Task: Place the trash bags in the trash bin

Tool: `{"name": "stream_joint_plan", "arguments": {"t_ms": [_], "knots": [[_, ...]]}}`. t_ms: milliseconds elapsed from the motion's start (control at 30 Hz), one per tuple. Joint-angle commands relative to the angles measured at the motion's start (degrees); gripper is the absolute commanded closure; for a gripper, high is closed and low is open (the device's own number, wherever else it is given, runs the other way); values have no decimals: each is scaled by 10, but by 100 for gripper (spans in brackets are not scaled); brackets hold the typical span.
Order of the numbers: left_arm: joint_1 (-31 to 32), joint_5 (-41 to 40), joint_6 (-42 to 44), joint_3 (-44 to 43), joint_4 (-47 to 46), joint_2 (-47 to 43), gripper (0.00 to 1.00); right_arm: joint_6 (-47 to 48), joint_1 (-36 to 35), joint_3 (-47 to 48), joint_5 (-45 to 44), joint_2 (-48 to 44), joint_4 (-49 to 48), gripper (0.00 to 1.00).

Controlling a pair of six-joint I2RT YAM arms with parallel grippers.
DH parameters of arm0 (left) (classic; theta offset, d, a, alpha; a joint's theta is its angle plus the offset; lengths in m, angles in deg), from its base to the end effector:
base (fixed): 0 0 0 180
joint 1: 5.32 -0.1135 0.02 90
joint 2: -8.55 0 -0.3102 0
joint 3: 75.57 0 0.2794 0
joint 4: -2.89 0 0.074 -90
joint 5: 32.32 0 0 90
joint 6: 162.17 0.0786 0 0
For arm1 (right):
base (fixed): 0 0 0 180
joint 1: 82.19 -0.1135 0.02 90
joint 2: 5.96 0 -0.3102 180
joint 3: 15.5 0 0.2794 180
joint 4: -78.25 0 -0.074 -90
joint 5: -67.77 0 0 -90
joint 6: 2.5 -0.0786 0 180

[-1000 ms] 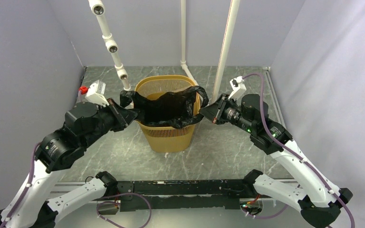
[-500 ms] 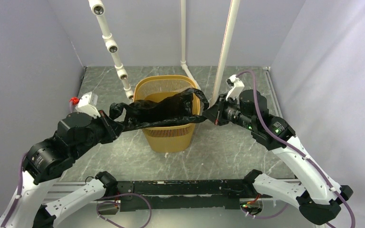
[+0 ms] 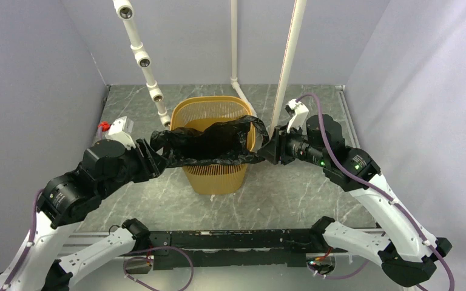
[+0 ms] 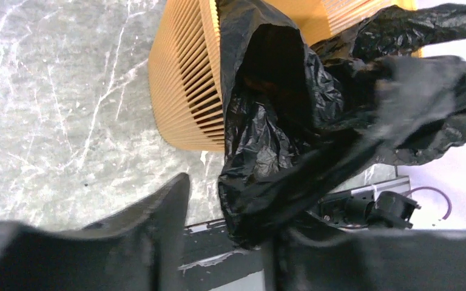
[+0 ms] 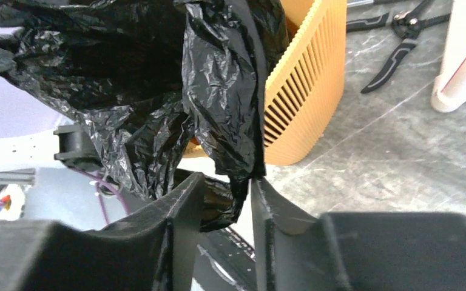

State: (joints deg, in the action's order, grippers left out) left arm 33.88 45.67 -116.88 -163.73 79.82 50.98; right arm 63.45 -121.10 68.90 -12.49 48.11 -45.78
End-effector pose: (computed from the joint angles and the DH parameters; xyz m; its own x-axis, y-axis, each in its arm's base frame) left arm 0.0996 -0.0601 0.4447 -0.6232 -0.3797 -0.6837 0.0589 0.8490 -0.5252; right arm 0.1595 0.1458 0.4402 -0.6081 0.0253 -0.7934 -0.5365 0.7236 0.4343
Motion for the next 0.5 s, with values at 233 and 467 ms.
{"name": "stream_joint_plan", "arguments": {"t_ms": [233, 467], "knots": [[0, -59, 91, -64, 27, -27, 7, 51, 2, 15, -85, -74, -76, 22], [-1, -37, 200, -117, -9, -19, 7, 83, 2, 37, -61, -62, -104, 17]]}}
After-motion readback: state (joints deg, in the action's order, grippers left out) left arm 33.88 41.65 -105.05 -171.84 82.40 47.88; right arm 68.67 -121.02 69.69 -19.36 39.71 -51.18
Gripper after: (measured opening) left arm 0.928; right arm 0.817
